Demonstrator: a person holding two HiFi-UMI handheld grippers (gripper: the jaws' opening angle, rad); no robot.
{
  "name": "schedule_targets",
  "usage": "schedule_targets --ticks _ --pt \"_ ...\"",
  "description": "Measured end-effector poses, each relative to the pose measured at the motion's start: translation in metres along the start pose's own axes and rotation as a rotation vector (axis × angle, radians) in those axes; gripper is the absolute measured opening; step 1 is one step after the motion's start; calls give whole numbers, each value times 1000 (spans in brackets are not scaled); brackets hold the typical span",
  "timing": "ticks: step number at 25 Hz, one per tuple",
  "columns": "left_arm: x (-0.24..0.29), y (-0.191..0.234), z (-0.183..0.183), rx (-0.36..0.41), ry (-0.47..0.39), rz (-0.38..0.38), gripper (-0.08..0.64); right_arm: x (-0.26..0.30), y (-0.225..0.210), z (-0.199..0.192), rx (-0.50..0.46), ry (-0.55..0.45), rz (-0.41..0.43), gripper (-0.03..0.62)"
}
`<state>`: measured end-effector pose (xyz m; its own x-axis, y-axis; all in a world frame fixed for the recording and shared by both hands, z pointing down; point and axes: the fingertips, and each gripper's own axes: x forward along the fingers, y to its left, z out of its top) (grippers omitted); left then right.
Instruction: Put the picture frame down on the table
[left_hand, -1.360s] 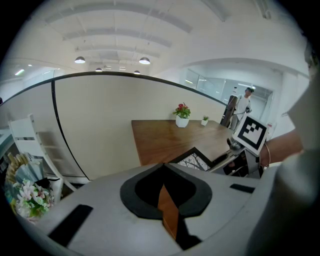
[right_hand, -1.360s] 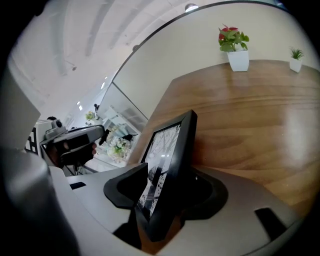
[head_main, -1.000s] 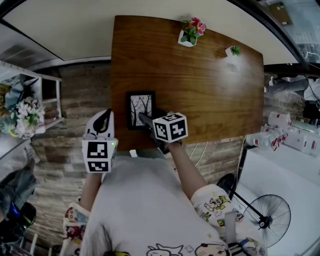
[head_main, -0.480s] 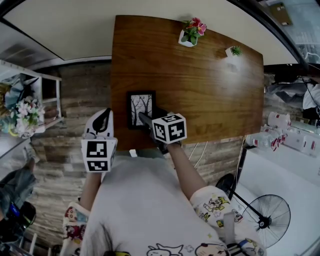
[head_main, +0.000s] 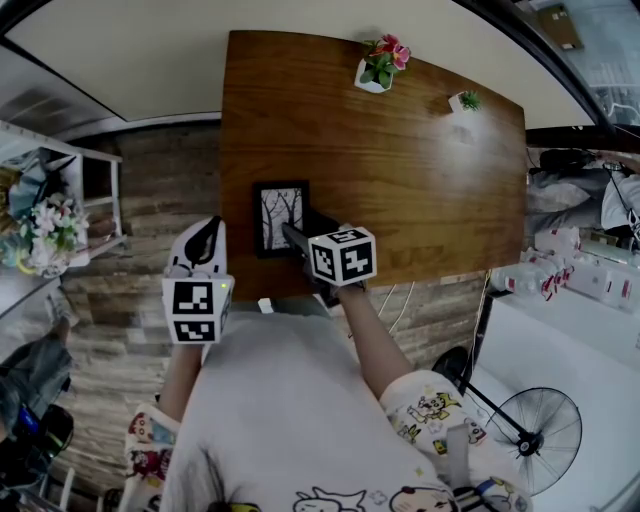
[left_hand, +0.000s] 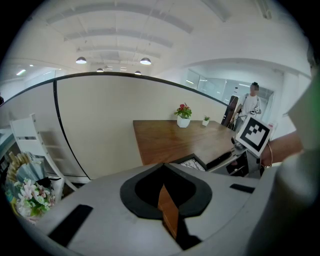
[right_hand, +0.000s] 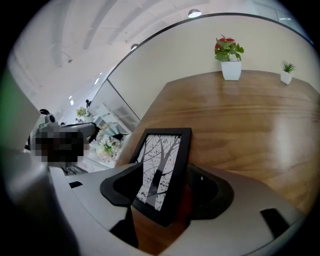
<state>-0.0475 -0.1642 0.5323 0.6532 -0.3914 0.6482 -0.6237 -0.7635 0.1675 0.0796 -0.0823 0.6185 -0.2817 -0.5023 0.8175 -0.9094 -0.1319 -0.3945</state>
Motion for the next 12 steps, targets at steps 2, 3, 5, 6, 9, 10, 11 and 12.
schedule_targets --ticks 2,3,5,6,9,10,11,12 --pt "0 0 0 1 1 -1 3 0 -1 0 1 -3 -2 249" --pt "1 0 0 2 1 0 3 0 -1 1 1 -4 -3 249" --pt "1 0 1 4 0 1 3 -1 -2 2 -1 -9 -4 249" --pt "1 0 1 5 -1 2 3 -2 -3 3 -2 -13 -5 249" --pt "0 -1 4 7 -5 3 3 -5 -5 6 -3 -25 -7 249" --pt "0 -1 5 7 -6 4 3 -6 -5 7 -3 -28 -7 249" --pt "0 -1 6 8 -8 4 3 -7 -6 8 -3 -31 -8 249" --pt "0 -1 7 10 -9 5 3 -8 -6 8 -4 -34 -8 249"
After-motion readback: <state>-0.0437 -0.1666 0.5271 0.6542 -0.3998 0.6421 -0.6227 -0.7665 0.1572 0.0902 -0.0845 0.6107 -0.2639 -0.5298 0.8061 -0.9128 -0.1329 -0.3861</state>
